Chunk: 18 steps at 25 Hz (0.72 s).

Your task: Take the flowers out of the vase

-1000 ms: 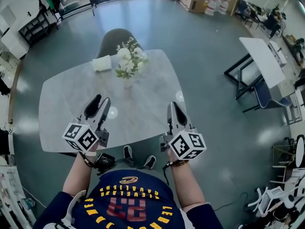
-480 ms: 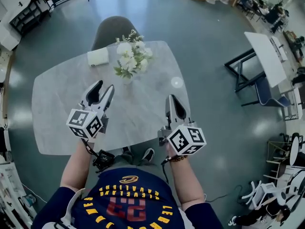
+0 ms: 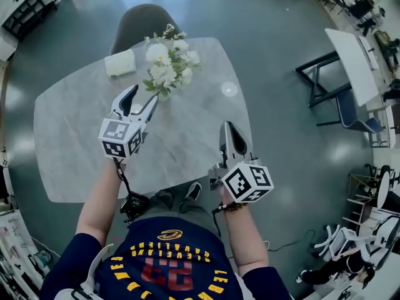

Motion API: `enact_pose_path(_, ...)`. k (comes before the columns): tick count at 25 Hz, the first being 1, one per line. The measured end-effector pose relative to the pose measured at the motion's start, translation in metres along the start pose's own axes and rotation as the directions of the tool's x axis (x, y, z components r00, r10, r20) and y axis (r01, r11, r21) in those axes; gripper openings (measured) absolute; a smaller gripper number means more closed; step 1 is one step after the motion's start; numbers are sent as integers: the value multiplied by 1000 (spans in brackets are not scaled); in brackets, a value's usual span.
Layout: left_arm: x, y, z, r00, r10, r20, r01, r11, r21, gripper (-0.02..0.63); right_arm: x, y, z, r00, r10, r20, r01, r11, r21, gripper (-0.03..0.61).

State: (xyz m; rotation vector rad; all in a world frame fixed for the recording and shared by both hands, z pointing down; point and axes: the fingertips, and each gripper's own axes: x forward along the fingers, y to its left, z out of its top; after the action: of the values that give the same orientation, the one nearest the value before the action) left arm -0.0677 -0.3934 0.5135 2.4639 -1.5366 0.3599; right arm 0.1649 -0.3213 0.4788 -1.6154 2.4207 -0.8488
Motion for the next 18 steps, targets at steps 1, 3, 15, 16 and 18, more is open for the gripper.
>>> enact_pose_path(1,7,0,-4,1000,-3,-11,3,1000,10,264,-1,-4,-2,1000,-8,-2,8,1000,2,9)
enact_pose_path(3,20,-1,-15,999,-12,-33,13,1000,20,296,-2,-11,-6,1000,-24,-4,24,1000,6,9)
enact_pose_path(15,81,3,-36,989,6,-145,25,978,207,342,-14,-33,-24,995,-99,-23,99,995,33,9)
enact_pose_path(16,85,3,-40,987,8,-159,29,974,226,342,-16,-35,-26,994,-105,-23,106,994,35,9)
enact_pose_path(18,93,1,-46,984,11,-177,35,967,254,342,-18,-39,-31,993,-118,-27,119,992,38,9)
